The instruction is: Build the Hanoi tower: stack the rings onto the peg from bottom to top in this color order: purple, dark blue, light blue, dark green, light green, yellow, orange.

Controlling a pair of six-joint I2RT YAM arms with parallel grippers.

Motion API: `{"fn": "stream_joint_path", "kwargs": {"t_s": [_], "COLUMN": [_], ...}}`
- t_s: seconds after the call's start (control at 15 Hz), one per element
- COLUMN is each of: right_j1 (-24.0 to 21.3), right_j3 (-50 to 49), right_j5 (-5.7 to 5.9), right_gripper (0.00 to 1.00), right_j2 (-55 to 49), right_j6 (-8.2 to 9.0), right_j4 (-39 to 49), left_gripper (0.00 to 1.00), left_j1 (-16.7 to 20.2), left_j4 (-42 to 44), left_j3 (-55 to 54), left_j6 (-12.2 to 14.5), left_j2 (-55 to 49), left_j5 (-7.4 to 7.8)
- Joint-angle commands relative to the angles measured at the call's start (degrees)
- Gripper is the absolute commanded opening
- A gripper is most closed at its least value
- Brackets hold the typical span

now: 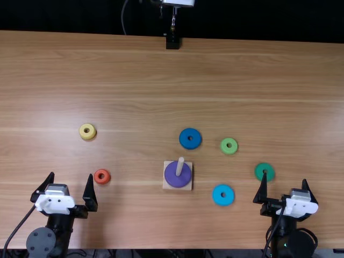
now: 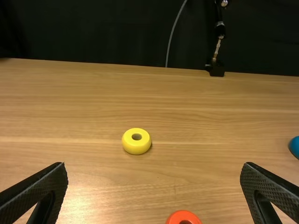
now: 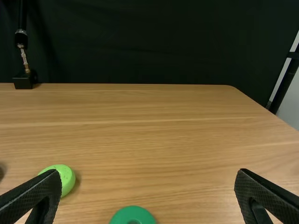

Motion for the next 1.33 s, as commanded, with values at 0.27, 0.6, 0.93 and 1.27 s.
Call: {"fn": "stream_joint_path", "kwargs": {"t_s": [0.27, 0.6, 0.93, 1.27], "right_j1": [0.6, 0.8, 10.1, 18.1], "right_j3": [-0.9, 14.4, 28.2, 41.0], "right_j5": [0.04, 0.04, 0.25, 0.46], "right_gripper": [1.0, 1.0, 1.0, 1.0], "right_j2": [-0.4, 0.8, 22.6, 45.2], "right_j6": [0.14, 0.66, 0.66, 0.66], "right_j4": [1.1, 1.4, 1.4, 1.3], "left_gripper": [1.0, 1.0, 1.0, 1.0], "left_j1": [0.6, 0.6, 0.7, 0.7], "left_j4": [-0.9, -0.8, -0.9, -0.8], "left_j3": [-2.9, -2.9, -2.9, -2.9], "left_j6": [0.3, 0.3, 0.3, 0.3], "left_j2": [-0.7, -0.7, -0.7, -0.7], "left_j5": [0.71, 0.71, 0.71, 0.71]}}
